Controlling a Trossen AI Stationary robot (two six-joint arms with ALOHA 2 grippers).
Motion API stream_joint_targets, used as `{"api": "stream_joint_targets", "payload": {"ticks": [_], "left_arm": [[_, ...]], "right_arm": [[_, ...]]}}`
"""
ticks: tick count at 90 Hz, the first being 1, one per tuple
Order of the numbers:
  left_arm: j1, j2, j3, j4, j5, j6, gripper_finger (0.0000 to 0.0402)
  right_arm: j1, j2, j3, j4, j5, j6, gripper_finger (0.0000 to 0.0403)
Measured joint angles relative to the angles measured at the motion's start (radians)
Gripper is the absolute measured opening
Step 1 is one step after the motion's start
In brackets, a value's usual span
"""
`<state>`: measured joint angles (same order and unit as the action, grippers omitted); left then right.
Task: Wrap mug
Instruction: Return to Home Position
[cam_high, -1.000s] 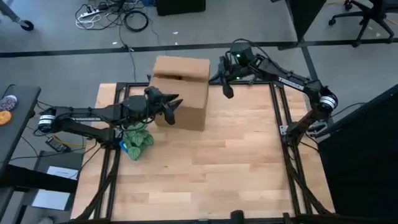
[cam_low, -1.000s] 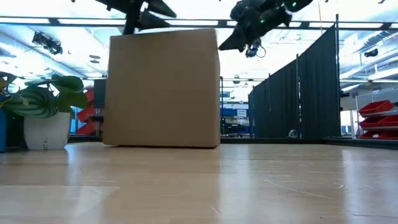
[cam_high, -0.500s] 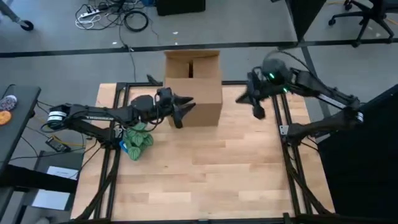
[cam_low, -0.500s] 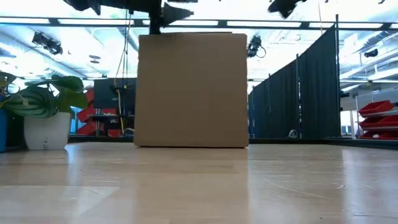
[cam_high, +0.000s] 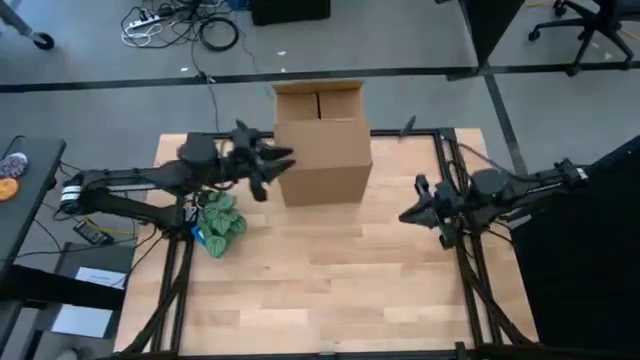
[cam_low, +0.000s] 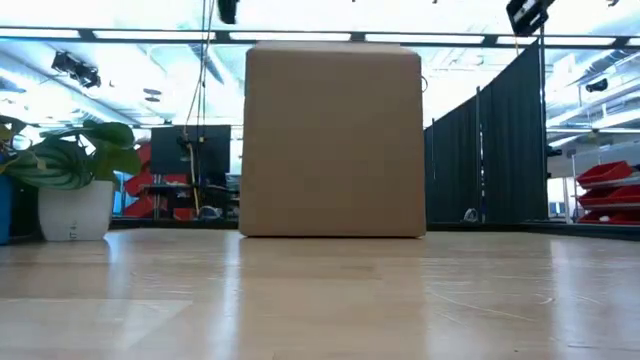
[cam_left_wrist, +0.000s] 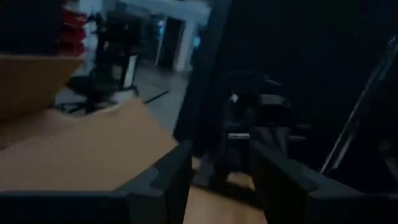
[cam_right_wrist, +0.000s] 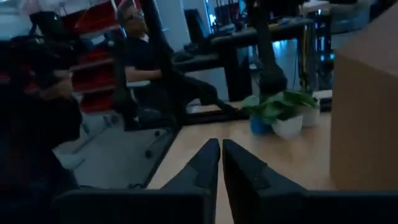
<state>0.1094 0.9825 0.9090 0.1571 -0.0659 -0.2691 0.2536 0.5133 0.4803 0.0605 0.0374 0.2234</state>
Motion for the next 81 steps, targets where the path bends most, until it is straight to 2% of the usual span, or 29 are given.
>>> {"api": "stream_joint_targets", "payload": {"ticks": [6, 22, 37, 52, 66, 81], "left_arm": [[-0.043, -0.067, -0.03, -0.072, -0.04, 0.019, 0.0142], [-0.173, -0.265, -0.191, -0.128, -0.264, 0.001, 0.0142], [-0.237, -0.405, -0.444, -0.01, -0.235, -0.045, 0.0142], [-0.242, -0.455, -0.646, 0.182, -0.219, -0.074, 0.0142], [-0.242, -0.452, -0.756, 0.272, -0.225, -0.077, 0.0142], [-0.241, -0.453, -0.823, 0.269, -0.247, -0.099, 0.0142]], "right_arm": [[0.018, 0.0, -0.046, 0.039, 0.005, 0.015, 0.0], [0.022, 0.012, -0.134, 0.07, 0.008, 0.115, 0.0], [0.02, 0.038, -0.231, 0.191, 0.004, 0.142, 0.0], [0.011, 0.096, -0.342, 0.409, -0.012, 0.15, 0.0], [0.0, 0.126, -0.397, 0.491, -0.014, 0.158, 0.0], [-0.014, 0.138, -0.448, 0.517, -0.013, 0.152, 0.0]]}}
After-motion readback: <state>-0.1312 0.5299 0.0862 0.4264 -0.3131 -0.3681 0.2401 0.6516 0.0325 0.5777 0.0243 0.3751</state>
